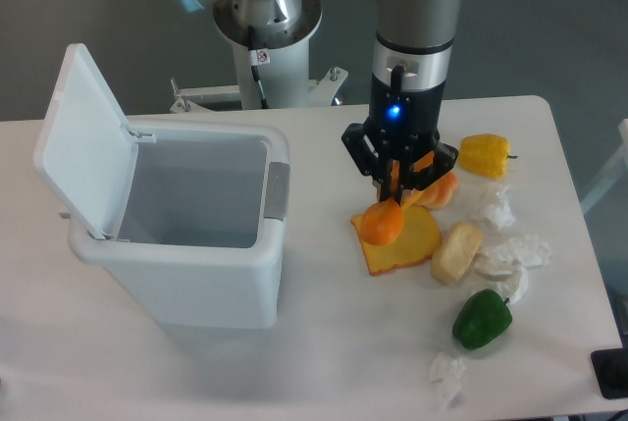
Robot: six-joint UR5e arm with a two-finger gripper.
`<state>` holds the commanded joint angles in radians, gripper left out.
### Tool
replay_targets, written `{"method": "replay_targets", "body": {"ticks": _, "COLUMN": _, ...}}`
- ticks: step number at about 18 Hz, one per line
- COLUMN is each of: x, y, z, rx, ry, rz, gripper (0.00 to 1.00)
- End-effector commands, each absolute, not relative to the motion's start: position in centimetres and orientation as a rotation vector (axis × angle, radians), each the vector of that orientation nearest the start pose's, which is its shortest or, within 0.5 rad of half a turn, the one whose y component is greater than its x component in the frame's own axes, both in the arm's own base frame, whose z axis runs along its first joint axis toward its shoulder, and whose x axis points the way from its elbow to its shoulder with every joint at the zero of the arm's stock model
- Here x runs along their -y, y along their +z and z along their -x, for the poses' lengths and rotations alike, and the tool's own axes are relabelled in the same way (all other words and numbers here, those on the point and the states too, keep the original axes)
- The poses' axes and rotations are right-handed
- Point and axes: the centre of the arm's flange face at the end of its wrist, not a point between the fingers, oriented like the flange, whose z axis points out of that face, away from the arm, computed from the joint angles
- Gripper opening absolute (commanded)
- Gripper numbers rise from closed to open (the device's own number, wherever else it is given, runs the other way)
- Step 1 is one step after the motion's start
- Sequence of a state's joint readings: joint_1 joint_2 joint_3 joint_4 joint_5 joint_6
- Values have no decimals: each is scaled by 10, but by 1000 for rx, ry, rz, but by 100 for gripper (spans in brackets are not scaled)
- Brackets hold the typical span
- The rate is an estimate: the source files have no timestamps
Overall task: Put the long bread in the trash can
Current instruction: 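Close the gripper around the orange-crusted bread roll beside the orange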
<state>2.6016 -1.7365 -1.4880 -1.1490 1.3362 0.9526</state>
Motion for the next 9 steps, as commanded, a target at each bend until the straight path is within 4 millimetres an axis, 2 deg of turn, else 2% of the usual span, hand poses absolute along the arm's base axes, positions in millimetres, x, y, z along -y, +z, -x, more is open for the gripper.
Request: {"method": "replay_targets", "body": {"ticks": 9, "x": -432, "y": 493, "z": 425, "rx": 66, "ry": 200, "rz": 2733, "gripper": 3}}
